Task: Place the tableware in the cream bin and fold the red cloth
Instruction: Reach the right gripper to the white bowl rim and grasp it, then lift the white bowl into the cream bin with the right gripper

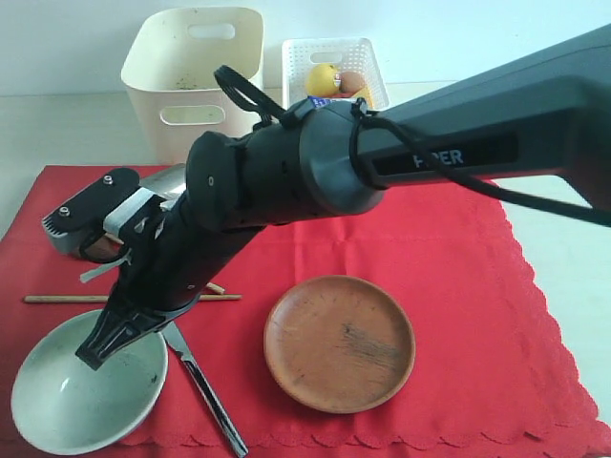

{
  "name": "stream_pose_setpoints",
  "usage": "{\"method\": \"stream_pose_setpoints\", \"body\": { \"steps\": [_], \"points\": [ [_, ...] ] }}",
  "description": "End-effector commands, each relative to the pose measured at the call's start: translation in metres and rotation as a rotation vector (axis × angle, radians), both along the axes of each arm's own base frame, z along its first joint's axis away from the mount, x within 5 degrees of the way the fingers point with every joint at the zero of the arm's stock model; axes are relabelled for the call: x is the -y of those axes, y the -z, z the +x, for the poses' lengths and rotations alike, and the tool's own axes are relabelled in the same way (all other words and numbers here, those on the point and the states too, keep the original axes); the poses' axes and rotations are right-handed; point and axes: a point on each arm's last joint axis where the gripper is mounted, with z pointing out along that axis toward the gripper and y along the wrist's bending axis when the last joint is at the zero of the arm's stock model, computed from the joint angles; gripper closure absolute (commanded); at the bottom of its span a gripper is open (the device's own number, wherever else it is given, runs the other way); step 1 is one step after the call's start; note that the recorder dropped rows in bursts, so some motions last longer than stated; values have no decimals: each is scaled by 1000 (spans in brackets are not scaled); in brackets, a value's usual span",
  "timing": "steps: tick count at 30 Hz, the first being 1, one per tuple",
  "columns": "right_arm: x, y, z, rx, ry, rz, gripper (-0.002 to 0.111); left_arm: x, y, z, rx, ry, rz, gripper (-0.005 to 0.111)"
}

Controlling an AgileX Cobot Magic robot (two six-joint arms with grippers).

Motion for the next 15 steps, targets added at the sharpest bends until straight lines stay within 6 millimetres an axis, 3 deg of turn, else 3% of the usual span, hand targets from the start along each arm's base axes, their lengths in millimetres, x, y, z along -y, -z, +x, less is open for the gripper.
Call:
{"method": "stream_pose_setpoints", "body": {
  "steps": [1,6,15],
  "points": [
    [-1,-6,-1,0,-4,14,108,0,-1,-1,13,-2,1,106],
    [0,-20,-2,15,-6,39,108,0,-1,-1,13,-2,1,106],
    [10,-64,3,106,-3,108,108,0,-1,-1,13,-2,1,106]
  ]
}}
